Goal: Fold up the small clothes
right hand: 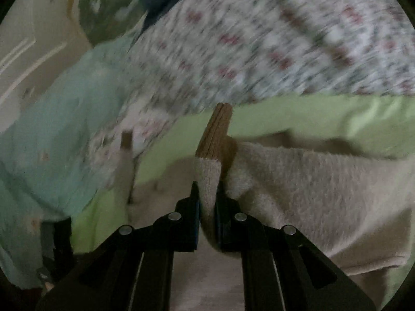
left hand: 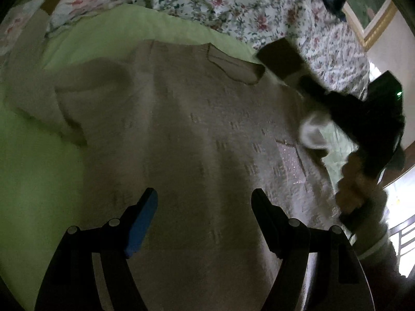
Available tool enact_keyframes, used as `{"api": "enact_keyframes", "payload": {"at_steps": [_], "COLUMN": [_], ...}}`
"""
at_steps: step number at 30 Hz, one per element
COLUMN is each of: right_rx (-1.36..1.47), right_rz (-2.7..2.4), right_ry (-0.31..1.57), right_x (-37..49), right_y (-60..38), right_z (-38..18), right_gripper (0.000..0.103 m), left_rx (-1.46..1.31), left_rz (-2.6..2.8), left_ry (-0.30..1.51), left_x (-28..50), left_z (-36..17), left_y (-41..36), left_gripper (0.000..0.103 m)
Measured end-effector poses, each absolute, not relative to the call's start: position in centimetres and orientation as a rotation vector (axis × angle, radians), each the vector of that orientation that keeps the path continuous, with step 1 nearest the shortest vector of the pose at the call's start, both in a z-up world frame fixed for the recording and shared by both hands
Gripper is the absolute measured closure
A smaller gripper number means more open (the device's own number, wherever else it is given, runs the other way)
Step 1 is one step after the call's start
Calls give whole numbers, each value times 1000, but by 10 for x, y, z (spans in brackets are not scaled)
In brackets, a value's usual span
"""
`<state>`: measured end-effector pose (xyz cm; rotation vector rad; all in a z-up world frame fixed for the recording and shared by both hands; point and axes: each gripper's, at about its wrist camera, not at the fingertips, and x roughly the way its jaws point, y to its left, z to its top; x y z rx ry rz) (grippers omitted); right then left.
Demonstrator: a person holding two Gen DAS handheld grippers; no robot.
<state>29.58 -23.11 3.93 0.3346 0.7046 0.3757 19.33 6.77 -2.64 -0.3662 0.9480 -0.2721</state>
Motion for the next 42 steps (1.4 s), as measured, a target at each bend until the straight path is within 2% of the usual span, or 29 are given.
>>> {"api": "enact_keyframes", "payload": {"at_steps": [4, 6, 9, 11, 12, 20, 22, 23, 24, 25, 29, 34, 36, 38, 40, 42], "right_rx": [289, 243, 263, 291, 309, 427, 453, 472, 484, 493, 493, 486, 496, 505, 489, 465], "right_rz": [460, 496, 562, 554, 544, 332, 281, 254, 236, 204, 84, -110, -133, -145, -139, -150], "right_ry": [786, 843, 902, 880, 867, 786, 781, 777, 774, 769, 746, 778, 793, 823, 858, 897], "right_x": [298, 298, 294, 283, 278, 225, 212, 205, 201, 194, 177, 188, 201, 220, 239, 260], "right_y": [-187, -167, -158, -168, -175, -255, -271, -279, -285, -294, -324, -364, -373, -379, -379, -379], "right_z": [7, -8, -24, -20, -18, -2, -2, -2, -3, -3, 2, 4, 3, -1, -5, -14], "right_gripper": [92, 88, 76, 56, 53, 51, 51, 51, 51, 51, 51, 51, 51, 45, 37, 35], "left_rx": [-407, -434, -468, -486, -495, -578, -576, -560, -545, -542, -510, -474, -486, -482, -452, -426], "left_rz": [-280, -297, -323, -338, -345, -389, -384, -380, -371, -357, -309, -319, -339, -346, -338, -329], "left_ry": [955, 959, 970, 975, 976, 975, 964, 961, 970, 969, 831, 909, 940, 948, 955, 960], "left_x": [196, 200, 212, 223, 230, 290, 299, 304, 306, 304, 264, 264, 271, 273, 274, 274], "left_z": [-33, -36, -43, -47, -48, -59, -60, -60, -60, -57, -30, -46, -53, -57, -60, -63], "left_y": [74, 77, 78, 76, 74, 66, 65, 64, 63, 65, 87, 94, 91, 86, 82, 80], "left_gripper": [27, 27, 23, 23, 23, 24, 41, 72, 96, 97, 96, 93, 77, 67, 67, 74]}}
